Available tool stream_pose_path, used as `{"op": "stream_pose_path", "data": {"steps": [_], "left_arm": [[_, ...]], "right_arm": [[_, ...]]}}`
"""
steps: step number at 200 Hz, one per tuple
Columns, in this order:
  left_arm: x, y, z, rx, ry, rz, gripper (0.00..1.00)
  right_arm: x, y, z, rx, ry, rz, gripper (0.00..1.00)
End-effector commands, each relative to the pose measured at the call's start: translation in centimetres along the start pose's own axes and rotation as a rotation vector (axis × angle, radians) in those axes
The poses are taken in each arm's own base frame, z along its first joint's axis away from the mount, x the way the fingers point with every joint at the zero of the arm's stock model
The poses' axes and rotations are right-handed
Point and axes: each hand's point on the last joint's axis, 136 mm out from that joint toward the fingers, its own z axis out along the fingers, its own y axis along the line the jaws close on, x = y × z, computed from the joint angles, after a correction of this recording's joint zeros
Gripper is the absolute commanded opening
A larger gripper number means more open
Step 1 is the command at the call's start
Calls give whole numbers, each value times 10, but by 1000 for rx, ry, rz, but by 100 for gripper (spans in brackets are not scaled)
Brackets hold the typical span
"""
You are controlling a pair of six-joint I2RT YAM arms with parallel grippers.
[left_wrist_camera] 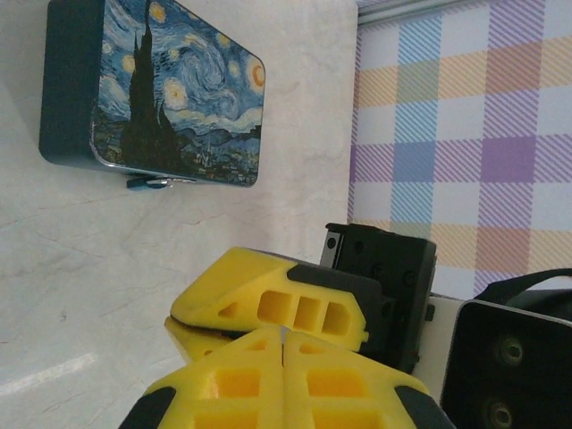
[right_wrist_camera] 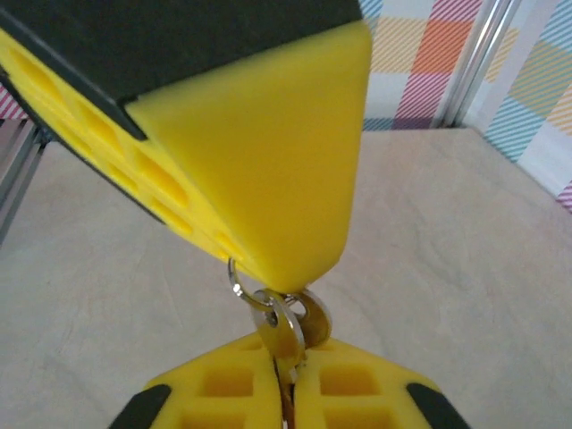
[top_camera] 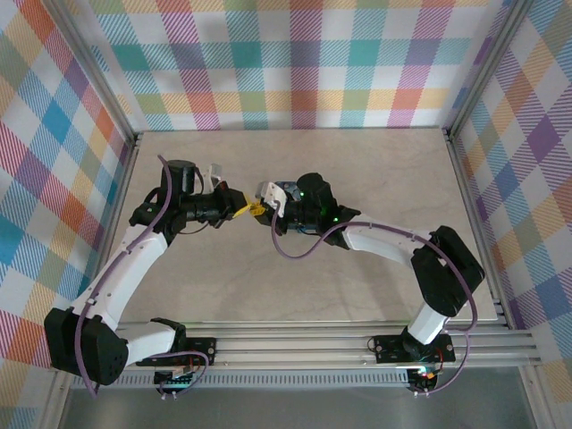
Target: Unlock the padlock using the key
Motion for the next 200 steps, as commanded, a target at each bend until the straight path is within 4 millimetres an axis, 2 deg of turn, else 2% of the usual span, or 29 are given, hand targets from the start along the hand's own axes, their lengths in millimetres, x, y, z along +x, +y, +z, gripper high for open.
{"op": "stream_pose_path", "data": {"steps": [1,12,45,60,91,118,167,200], "left_arm": [[-1,-16,-11,15,-4,79,8],[-3,-16,-13,10,-9,98,20],[-6,-17,-20,18,0,201,47],[1,-23,-20,55,46,309,54],[18,-30,-26,127,84,538,56],[31,-36,-32,216,49,703,56],[62,-48,-19,290,148,791,54],[71,-48,-4,285,214,780,52]], "right_arm": [[-11,13,-11,-63,48,15,3],[-8,18,-14,-90,82,37,1],[-7,37,-29,-206,142,93,0],[-9,46,-38,-275,162,141,0],[-16,60,-55,-383,186,233,0],[-24,61,-66,-398,164,263,0],[-25,57,-70,-389,164,291,0],[-23,56,-68,-383,171,299,0]]}}
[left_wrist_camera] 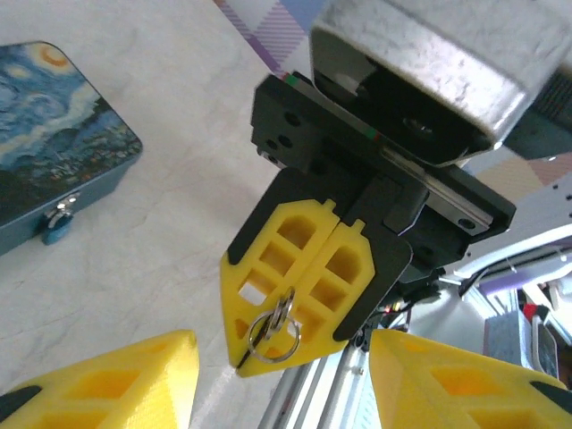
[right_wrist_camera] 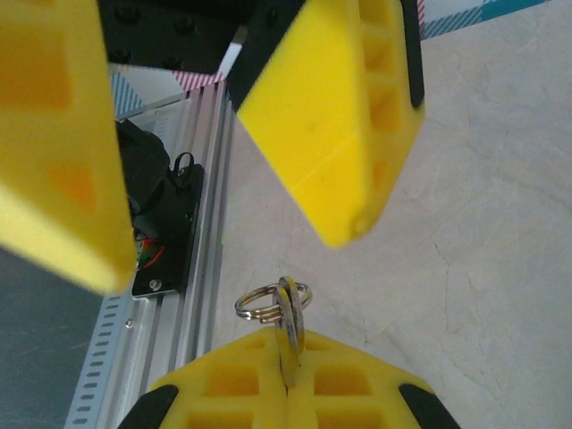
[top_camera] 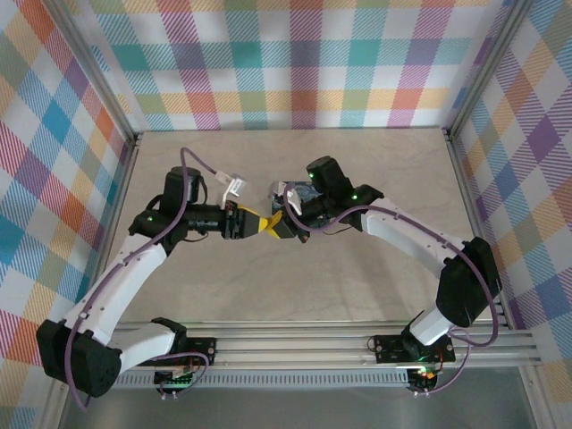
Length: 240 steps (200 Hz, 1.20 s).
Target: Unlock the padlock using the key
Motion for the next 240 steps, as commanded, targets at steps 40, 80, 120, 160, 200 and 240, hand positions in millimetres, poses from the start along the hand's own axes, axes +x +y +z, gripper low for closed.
{"op": "stream_pose_path", "data": {"steps": [40,80,120,160,200,240], "left_arm": [[-1,-7,20,48,73,30,43],[-4,-1,22,23,78,11,0],[-4,6,23,-20,58,-34,0],[-12,54,11,-178,-74,-256,0],[-24,77,9,-168,-220,-462,0],[-40,73,7,-92,-327,-571,0]], "right_arm": [[-7,8,-5,-28,-16,7,0],[-2,5,-4,-13,-5,18,0],[2,-4,-5,53,-11,26,15],[-10,-54,-36,365,-195,302,47],[-14,-65,-47,370,-365,642,50],[-32,-68,-32,215,-431,862,45]]}}
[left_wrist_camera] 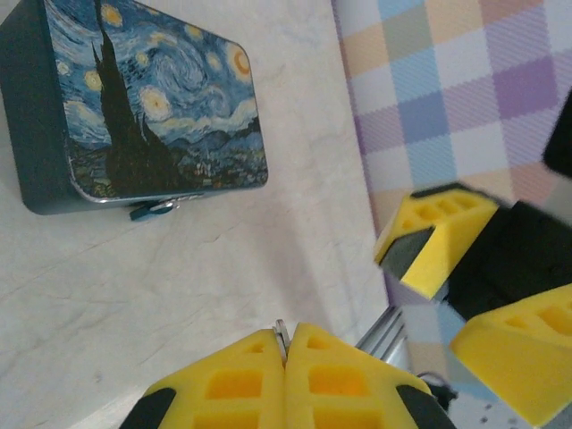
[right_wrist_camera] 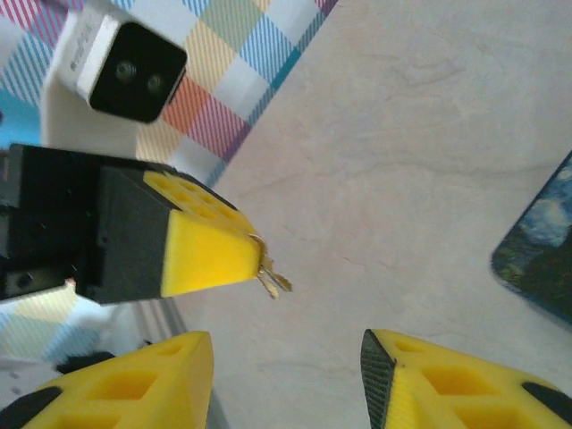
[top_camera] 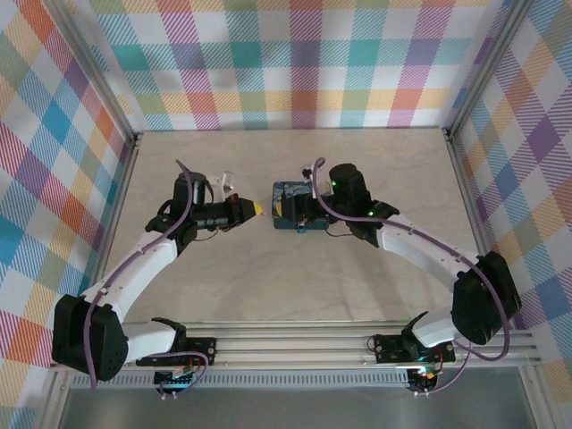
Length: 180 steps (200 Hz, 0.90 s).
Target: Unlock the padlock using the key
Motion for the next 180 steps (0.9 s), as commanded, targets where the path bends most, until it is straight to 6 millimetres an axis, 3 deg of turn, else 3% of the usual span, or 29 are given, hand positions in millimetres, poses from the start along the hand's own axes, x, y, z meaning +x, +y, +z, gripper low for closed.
{"op": "stream_pose_path", "data": {"steps": [1,50,180], "left_arm": [[-23,-29,-8,116,-103,-73,0],[-27,-50,-21,184,-139,-105,0],[-30,-62,-30,243,-178,-106,0]], "right_arm": [[-21,19,10,-109,-45,215,45],[-43,42,16,-254,-78,298,39],[-48,54,22,-402,-71,411,26]]}}
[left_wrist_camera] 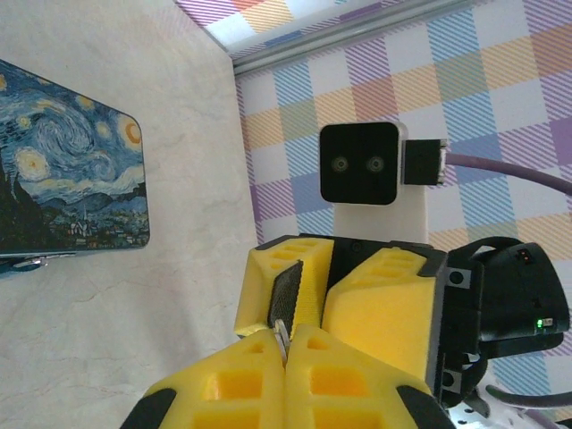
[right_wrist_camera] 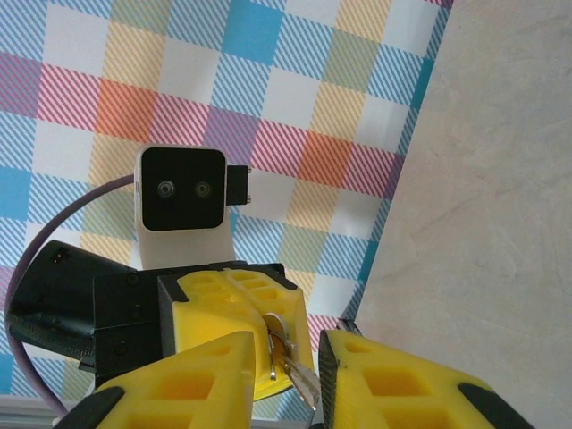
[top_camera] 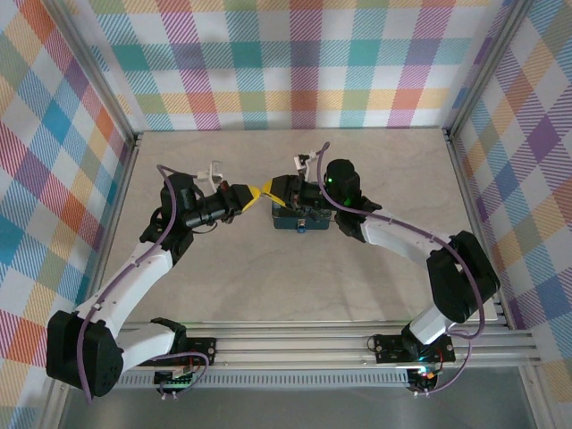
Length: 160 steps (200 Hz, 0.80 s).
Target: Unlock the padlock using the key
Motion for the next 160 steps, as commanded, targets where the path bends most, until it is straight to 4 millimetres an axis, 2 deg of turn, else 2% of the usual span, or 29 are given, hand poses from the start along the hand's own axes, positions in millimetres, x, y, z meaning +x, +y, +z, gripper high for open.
{"op": "stream_pose_path", "data": {"steps": [1,37,67,120,160], "left_arm": [[-3,-14,-5,47,-23,27,0],[-3,-18,-8,53,-32,38,0],[-6,-16,-9,41,-53,47,0],[-5,-15,-8,43,-51,47,0],[-4,-13,-8,38,-49,43,0]], "right_arm": [[0,18,4,-81,17,-15,26],[3,10,4,-66,19,-1,30],[6,9,5,-77,39,15,29],[8,13,4,-108,44,3,17],[7,20,5,-142,53,-7,13]]}}
